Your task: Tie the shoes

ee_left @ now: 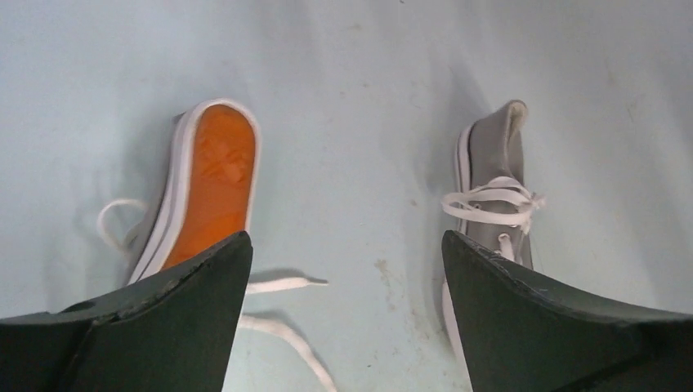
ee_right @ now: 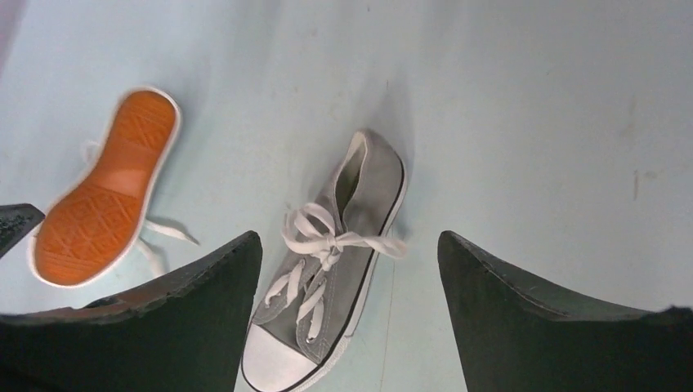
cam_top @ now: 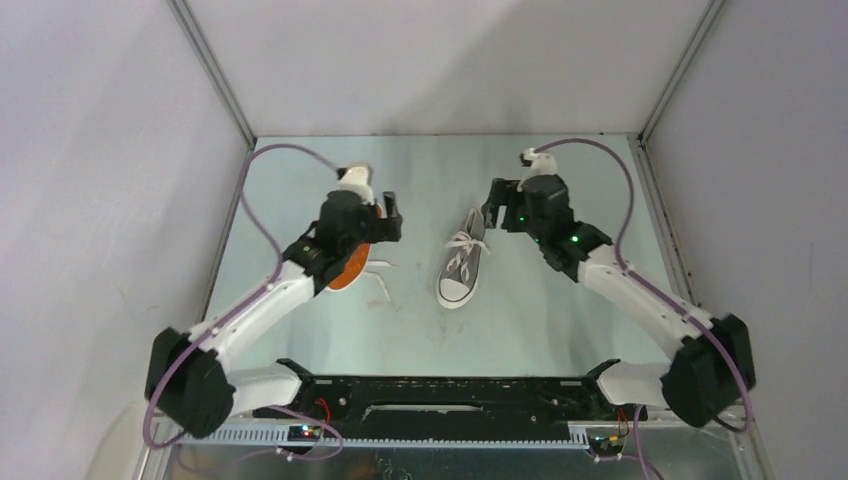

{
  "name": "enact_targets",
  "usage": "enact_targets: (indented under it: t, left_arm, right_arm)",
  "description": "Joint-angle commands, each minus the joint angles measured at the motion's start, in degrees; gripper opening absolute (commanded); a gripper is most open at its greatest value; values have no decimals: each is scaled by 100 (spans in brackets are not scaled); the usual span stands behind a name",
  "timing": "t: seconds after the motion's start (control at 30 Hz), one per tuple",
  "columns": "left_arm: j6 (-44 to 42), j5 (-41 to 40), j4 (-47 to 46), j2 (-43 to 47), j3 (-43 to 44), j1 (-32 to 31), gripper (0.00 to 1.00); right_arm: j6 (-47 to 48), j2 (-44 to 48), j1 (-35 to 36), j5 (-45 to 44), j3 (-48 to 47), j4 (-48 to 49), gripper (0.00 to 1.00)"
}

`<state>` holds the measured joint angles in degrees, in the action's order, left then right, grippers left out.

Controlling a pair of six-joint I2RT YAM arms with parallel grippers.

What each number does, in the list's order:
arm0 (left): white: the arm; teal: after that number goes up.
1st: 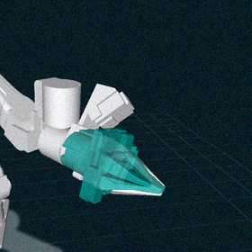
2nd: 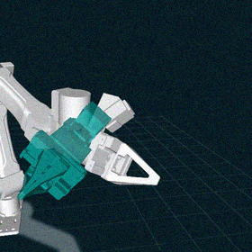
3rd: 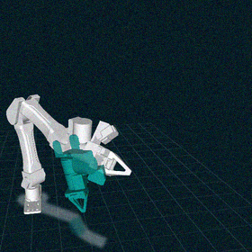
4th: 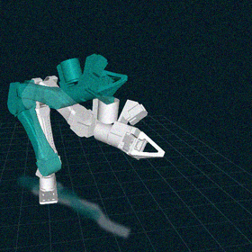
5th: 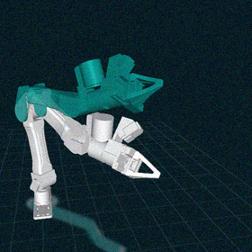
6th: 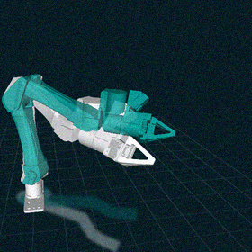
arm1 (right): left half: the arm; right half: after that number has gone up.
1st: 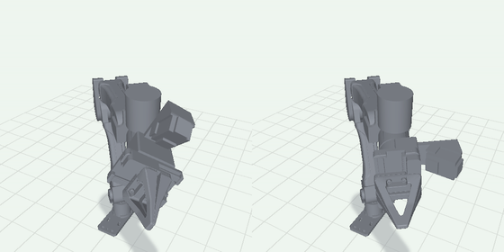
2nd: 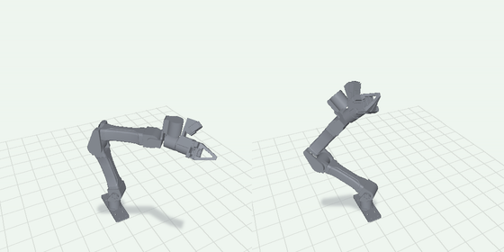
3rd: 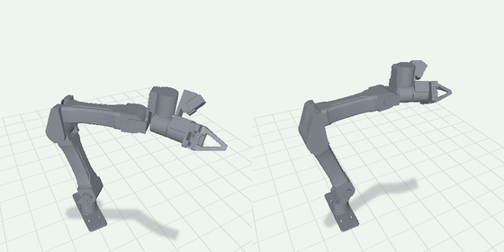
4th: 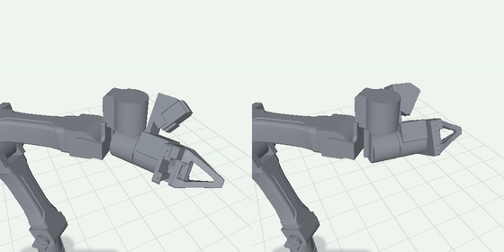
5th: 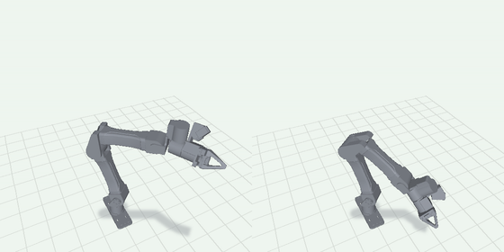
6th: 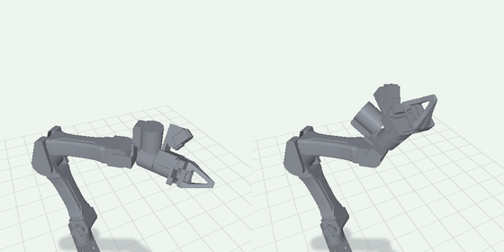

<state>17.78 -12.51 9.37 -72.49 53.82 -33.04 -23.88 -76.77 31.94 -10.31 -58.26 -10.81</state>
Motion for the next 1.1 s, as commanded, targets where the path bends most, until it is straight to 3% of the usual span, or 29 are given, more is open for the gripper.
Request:
enact_targets:
  t: [0.0, 0.2, 0.4, 0.53, 0.67, 0.7, 0.8, 0.9, 1.07]
  left_arm:
    - [416, 268, -773, 914, -1207, 521, 95]
    - [150, -575, -1581, 2622, -2566, 1182, 98]
    - [-87, -918, -1673, 3205, -3057, 1785, 100]
    - [-546, -1045, -2310, 3158, -3378, 1976, 100]
    - [-768, -1284, -2801, 2981, -3600, 2441, 100]
    - [-825, -1244, -2972, 2912, -3684, 2547, 100]
    - [-1032, -1077, -3582, 2759, -3957, 3022, 100]
    - [-1293, -755, -4574, 2442, -4373, 3258, 100]
    - [-1351, -186, -5618, 1952, -4679, 3583, 99]
  right_arm:
    - [37, 834, -319, 165, 566, 540, 82]
    - [-41, 2183, -1097, 85, 2030, 1484, 84]
    - [572, 2578, -1569, -226, 2345, 1438, 87]
    - [716, 2552, -1857, -371, 2487, 1586, 87]
    - [1392, 2262, -2125, -854, 3122, 2822, 90]
    - [1460, 2050, -2256, -585, 3302, 3223, 95]
    - [1169, 1641, -3132, 142, 3539, 3744, 97]
    - [1230, 1361, -3581, 850, 3751, 4224, 99]
    - [1489, 970, -3550, 443, 3960, 4840, 99]
